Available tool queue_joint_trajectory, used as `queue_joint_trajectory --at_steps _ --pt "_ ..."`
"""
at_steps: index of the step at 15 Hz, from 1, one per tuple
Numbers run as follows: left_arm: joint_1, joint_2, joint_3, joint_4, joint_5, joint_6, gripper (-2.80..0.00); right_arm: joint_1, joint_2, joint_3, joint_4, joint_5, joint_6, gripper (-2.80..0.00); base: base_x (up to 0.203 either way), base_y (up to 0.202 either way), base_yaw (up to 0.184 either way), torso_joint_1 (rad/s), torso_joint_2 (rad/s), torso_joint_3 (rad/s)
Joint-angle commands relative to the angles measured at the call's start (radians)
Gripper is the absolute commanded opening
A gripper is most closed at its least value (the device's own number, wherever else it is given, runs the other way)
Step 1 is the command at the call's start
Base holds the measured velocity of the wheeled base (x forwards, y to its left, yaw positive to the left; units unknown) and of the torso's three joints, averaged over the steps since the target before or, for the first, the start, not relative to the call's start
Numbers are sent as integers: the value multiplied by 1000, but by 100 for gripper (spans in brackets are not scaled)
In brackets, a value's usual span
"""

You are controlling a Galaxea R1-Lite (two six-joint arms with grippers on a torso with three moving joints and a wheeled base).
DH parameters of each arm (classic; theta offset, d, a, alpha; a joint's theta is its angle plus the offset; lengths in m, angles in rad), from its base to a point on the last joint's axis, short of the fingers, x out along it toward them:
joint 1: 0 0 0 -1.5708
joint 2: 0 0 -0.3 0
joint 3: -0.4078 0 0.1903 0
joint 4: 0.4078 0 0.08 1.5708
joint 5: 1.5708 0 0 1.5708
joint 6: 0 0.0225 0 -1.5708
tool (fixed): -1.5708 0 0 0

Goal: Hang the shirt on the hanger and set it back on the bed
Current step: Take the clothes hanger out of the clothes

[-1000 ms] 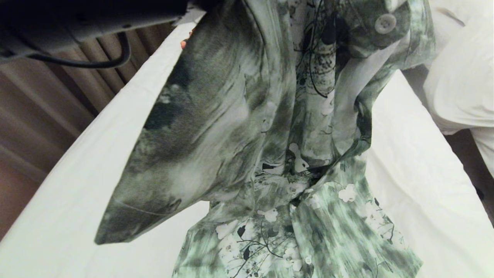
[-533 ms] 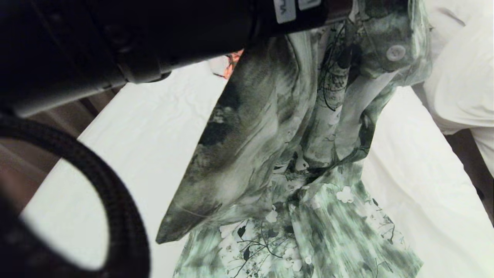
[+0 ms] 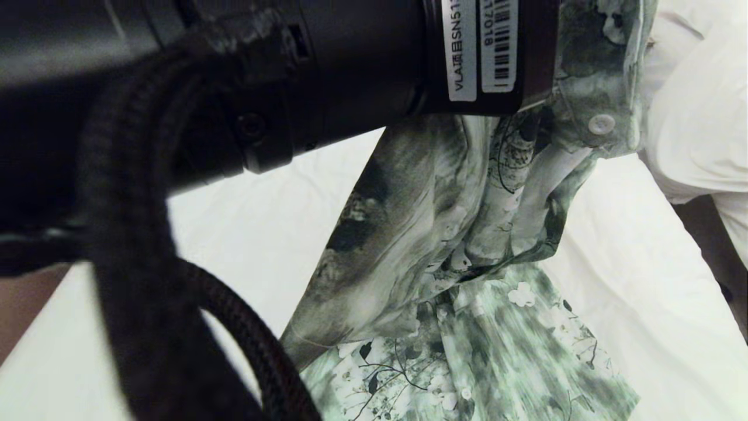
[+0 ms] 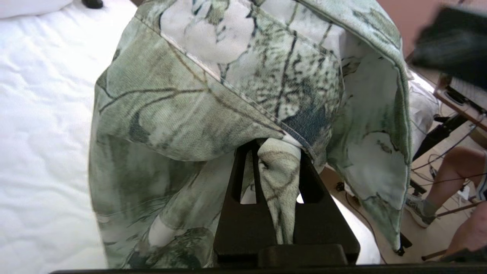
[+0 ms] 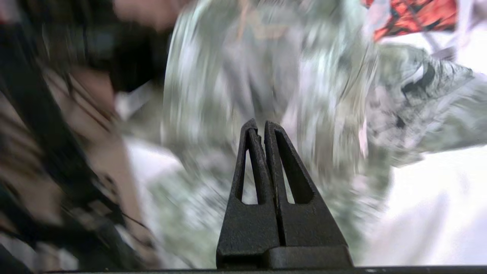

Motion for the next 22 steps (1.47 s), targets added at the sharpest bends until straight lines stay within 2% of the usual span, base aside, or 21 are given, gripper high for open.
queue_joint_trajectory --at_steps 1,3,4,6,8,10,12,15,19,22 --pt "8 3 -1 -2 2 0 -280 -4 -83 72 3 4 -89 -280 0 0 0 0 0 0" --pt "15 3 2 -1 6 0 -280 -6 -94 75 -5 0 -112 -280 0 0 0 0 0 0" --pt "22 3 5 0 7 2 -280 -6 -92 75 -15 -4 -140 0 0 0 0 0 0 0" --pt "35 1 14 -2 4 1 -280 -6 -88 91 -46 -17 -223 0 0 0 0 0 0 0" --pt "37 2 27 -2 3 0 -280 -3 -86 95 -61 -37 -228 0 0 0 0 0 0 0" --pt "35 3 29 -2 0 0 -280 -3 -64 132 -173 -42 -224 0 0 0 0 0 0 0" --pt "34 8 26 -2 -2 0 -280 16 -12 145 -283 -56 -196 0 0 0 0 0 0 0" --pt "16 9 27 -3 -2 -1 -280 82 38 127 -308 -94 -175 0 0 0 0 0 0 0" --pt "8 13 28 -25 -2 0 -280 100 112 116 -468 -92 -83 0 0 0 0 0 0 0" --pt "5 12 51 -31 0 -3 -280 126 168 72 -522 -85 -63 0 0 0 0 0 0 0"
